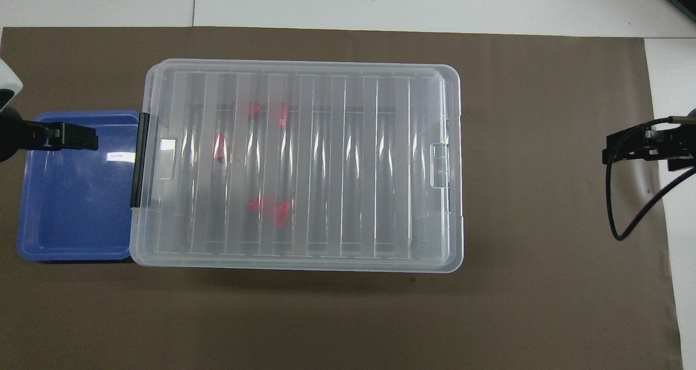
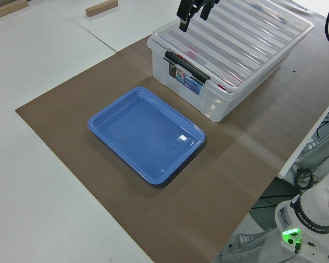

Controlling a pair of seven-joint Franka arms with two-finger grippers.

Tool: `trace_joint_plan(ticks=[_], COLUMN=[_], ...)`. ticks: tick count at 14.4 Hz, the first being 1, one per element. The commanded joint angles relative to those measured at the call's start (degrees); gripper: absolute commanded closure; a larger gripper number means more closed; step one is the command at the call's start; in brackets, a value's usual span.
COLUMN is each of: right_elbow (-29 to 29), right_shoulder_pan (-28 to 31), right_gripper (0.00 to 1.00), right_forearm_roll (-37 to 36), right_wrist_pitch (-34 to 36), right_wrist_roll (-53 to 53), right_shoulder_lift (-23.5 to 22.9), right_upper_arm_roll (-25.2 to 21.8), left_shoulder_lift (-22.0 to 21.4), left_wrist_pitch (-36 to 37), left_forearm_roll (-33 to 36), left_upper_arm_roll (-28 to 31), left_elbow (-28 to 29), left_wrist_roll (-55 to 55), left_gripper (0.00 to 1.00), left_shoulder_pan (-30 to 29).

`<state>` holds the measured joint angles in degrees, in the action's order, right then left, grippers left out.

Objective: Place red block in blue tray from box
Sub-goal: 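Move the right gripper toward the edge of the clear lid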

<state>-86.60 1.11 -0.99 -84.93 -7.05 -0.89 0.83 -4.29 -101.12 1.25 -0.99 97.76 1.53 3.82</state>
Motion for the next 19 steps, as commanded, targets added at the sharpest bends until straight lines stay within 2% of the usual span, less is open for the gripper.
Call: trace_joint_plan(ticks=[1, 5, 9, 12, 14, 19], right_elbow=[-0.9, -0.8, -5.8, -10.5, -11.1, -15.6], right_shoulder_pan=[0.0, 0.8, -0.5, -2.2, -5.2, -10.0], right_gripper=[0.00, 0.00, 0.01, 0.01, 0.05, 0.05], right_forearm_roll=[-0.7, 0.5, 0.4, 0.5, 0.6, 0.6], right_wrist_pitch=[-0.8, -1.5, -6.2, -11.1, -13.1, -22.7], right_wrist_roll=[-1.2, -1.3, -0.9, -3.1, -4.6, -9.9], right_shoulder_lift=[0.6, 0.4, 2.4, 3.4, 3.1, 2.2], right_upper_arm_roll=[0.4, 0.2, 0.4, 0.5, 0.6, 0.6], left_shoulder_lift=[-1.3, -1.3, -1.3, -1.3, -1.3, -1.3], left_wrist_pitch=[0.5, 0.5, 0.5, 0.5, 0.5, 0.5], left_forearm_roll=[-0.3, -0.3, -0.3, -0.3, -0.3, -0.3], left_upper_arm_roll=[-0.2, -0.2, -0.2, -0.2, -0.2, -0.2], left_elbow=[1.0, 1.0, 1.0, 1.0, 1.0, 1.0], left_wrist_roll=[0.1, 0.1, 0.1, 0.1, 0.1, 0.1], left_gripper=[0.00, 0.00, 0.00, 0.00, 0.00, 0.00], left_shoulder_pan=[-0.3, -0.3, -0.3, -0.3, -0.3, -0.3])
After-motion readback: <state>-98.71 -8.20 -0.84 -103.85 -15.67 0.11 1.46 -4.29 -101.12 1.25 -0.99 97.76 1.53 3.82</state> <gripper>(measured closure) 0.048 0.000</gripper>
